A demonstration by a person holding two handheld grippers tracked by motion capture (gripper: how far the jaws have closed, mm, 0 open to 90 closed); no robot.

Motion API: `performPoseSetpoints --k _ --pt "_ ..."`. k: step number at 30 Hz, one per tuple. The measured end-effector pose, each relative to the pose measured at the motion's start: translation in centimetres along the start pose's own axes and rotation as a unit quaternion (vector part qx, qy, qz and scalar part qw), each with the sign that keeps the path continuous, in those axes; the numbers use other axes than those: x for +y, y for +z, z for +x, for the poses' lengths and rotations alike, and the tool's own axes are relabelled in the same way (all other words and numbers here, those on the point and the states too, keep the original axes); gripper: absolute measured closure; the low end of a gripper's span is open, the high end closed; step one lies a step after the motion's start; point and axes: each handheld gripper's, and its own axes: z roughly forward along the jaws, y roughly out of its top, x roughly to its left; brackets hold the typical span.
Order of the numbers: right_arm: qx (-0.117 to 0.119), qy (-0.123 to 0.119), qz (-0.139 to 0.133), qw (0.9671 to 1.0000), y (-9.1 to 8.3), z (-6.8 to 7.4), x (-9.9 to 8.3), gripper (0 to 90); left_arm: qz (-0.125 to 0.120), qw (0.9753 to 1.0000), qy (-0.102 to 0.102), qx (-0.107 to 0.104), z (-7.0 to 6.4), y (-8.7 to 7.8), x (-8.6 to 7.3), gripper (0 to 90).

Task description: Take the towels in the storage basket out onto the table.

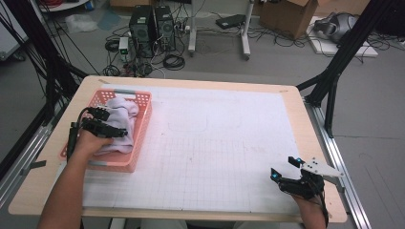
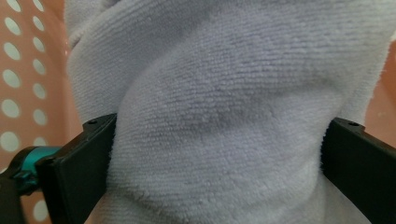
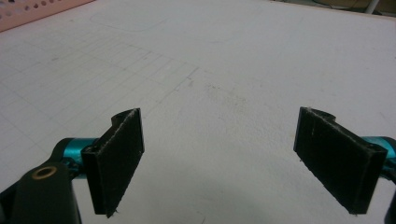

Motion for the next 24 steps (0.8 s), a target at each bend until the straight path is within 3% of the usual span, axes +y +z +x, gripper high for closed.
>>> performPoseSetpoints --k 6,8,19,24 --pt "-0.005 0.006 -0.003 1.0 -0.4 -0.3 -0.2 14.8 0.001 0.9999 -0.003 0.015 -0.3 0.6 -0.2 3.0" --pt "-0.006 0.007 -0.002 1.0 -0.5 -0.4 -0.2 14.9 0.0 0.9999 -0.007 0.01 -0.3 0.5 -0.3 6.2" --pt "-0.007 0.01 0.0 0.9999 -0.8 -0.5 -0.4 15.0 -0.018 0.9996 -0.022 -0.001 0.1 -0.6 -0.4 32.3" --pt "-0.012 0.015 -0.002 0.9998 -1.0 -0.7 -0.4 15.1 -0.049 0.9982 -0.033 -0.009 0.2 -1.5 -0.2 44.5"
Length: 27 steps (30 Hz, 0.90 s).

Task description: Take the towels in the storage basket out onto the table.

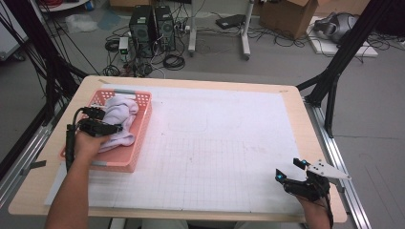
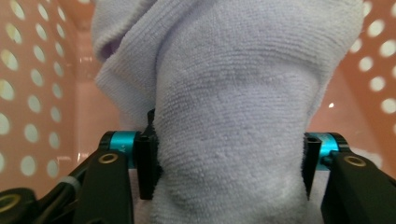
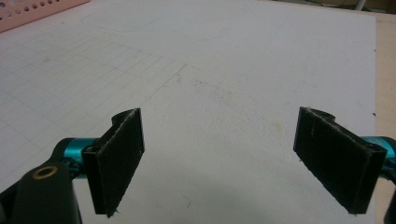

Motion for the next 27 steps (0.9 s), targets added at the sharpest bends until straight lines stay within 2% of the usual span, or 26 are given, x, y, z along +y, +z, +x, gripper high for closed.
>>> performPoseSetpoints --k 4,8,10,14,17,23,25,27 --pt "-0.003 0.005 -0.003 1.0 -0.2 -0.2 -0.1 15.0 -0.048 0.9986 -0.013 -0.018 0.2 -1.0 0.1 45.7" --pt "-0.005 0.005 -0.002 1.0 -0.3 -0.2 -0.1 15.1 -0.105 0.9936 -0.012 -0.039 0.1 -2.4 0.1 45.8" --pt "-0.005 0.006 -0.002 1.0 -0.3 -0.2 -0.1 15.1 -0.127 0.9909 -0.015 -0.042 0.1 -3.1 0.2 45.8" --pt "-0.002 0.005 -0.002 1.0 -0.3 0.0 0.0 15.1 -0.172 0.9832 -0.025 -0.054 0.1 -4.4 0.2 45.9" --pt "-0.002 0.003 -0.004 1.0 -0.2 0.1 0.0 15.0 -0.198 0.978 -0.02 -0.062 0.2 -5.2 0.1 45.8" --pt "-0.003 0.003 -0.004 1.0 -0.1 0.1 0.0 15.1 -0.254 0.9629 -0.018 -0.09 0.4 -6.8 0.0 46.0" --pt "-0.003 0.002 -0.003 1.0 -0.1 0.1 0.0 15.1 -0.26 0.9608 -0.003 -0.096 0.6 -7.1 0.0 46.1" --pt "-0.005 0.001 -0.002 1.0 -0.1 0.0 0.0 15.0 -0.265 0.9589 0.005 -0.101 0.9 -7.4 0.1 46.1"
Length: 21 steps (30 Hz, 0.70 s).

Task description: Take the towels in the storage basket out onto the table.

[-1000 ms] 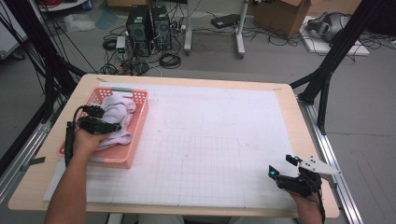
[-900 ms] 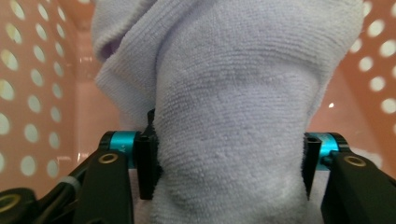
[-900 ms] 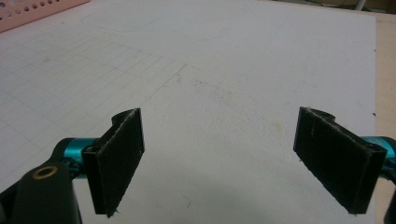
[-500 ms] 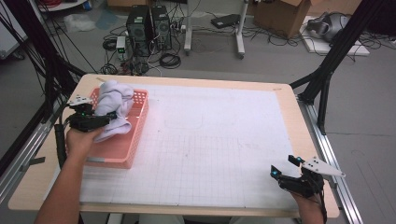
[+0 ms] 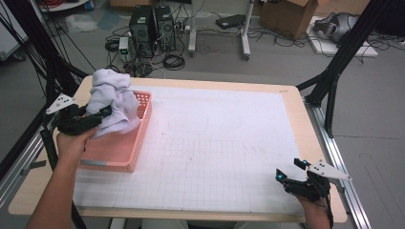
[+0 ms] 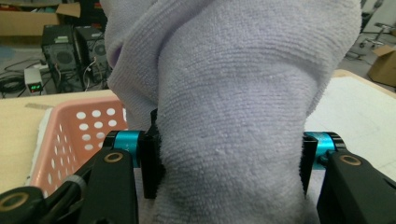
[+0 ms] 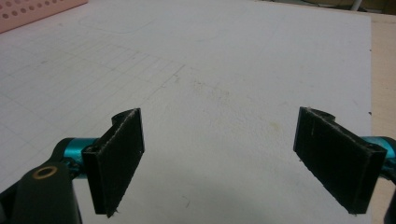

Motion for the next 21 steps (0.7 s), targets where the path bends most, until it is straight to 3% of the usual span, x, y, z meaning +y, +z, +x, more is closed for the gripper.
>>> performPoseSetpoints --k 5,8,14,19,21 --pt "0.0 0.0 0.0 1.0 -0.1 0.0 0.0 15.1 -0.039 0.9988 -0.002 -0.029 0.4 -1.0 0.7 46.2" --pt "0.001 -0.002 -0.001 1.0 0.0 0.0 0.0 15.0 -0.064 0.9964 0.002 -0.055 0.2 -1.4 1.1 46.2" --pt "0.002 0.0 -0.002 1.0 0.0 0.2 0.1 15.0 -0.11 0.9874 0.002 -0.113 -1.1 -2.1 2.3 46.3" --pt "0.004 -0.001 -0.002 1.0 0.1 0.3 0.1 15.1 -0.135 0.9782 0.005 -0.158 -2.6 -2.2 3.6 47.0" --pt "0.004 -0.001 -0.002 1.0 0.1 0.3 0.1 15.1 -0.134 0.9763 0.012 -0.17 -3.5 -2.0 4.2 47.4"
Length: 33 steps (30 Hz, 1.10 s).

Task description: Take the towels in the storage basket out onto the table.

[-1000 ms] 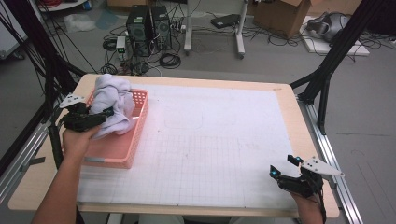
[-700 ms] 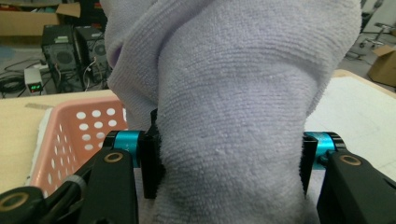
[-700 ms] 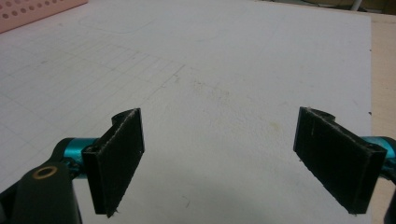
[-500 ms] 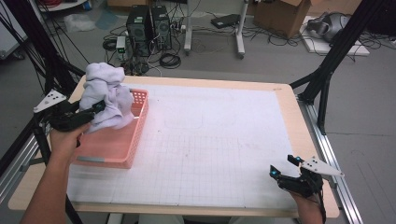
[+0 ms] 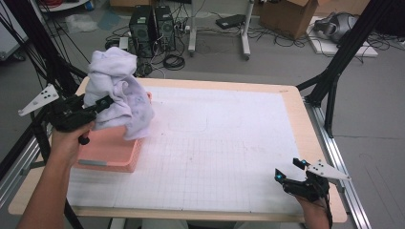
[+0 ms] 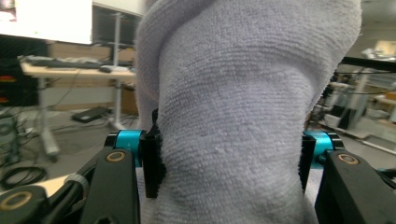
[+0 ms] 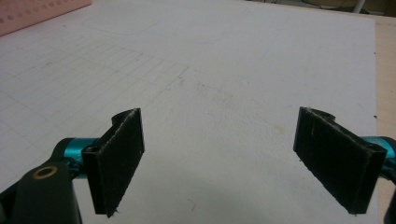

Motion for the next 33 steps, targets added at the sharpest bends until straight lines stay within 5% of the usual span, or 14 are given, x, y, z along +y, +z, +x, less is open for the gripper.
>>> performPoseSetpoints --k 9,19,25,33 --pt "0.0 0.003 -0.001 1.0 0.0 0.0 0.0 15.0 -0.006 0.9982 0.027 -0.053 -2.7 2.9 2.2 48.6" --pt "0.002 0.001 0.0 1.0 0.0 0.0 0.0 15.0 -0.01 0.9908 0.046 -0.127 -6.6 7.3 3.5 48.3" --pt "0.003 0.004 0.001 1.0 0.1 -0.1 0.0 15.0 0.018 0.9847 0.047 -0.167 -9.2 11.0 1.7 48.0" --pt "0.0 0.006 0.0 1.0 -0.3 -0.2 -0.2 15.1 0.085 0.9759 0.046 -0.196 -12.5 15.4 -3.1 47.5"
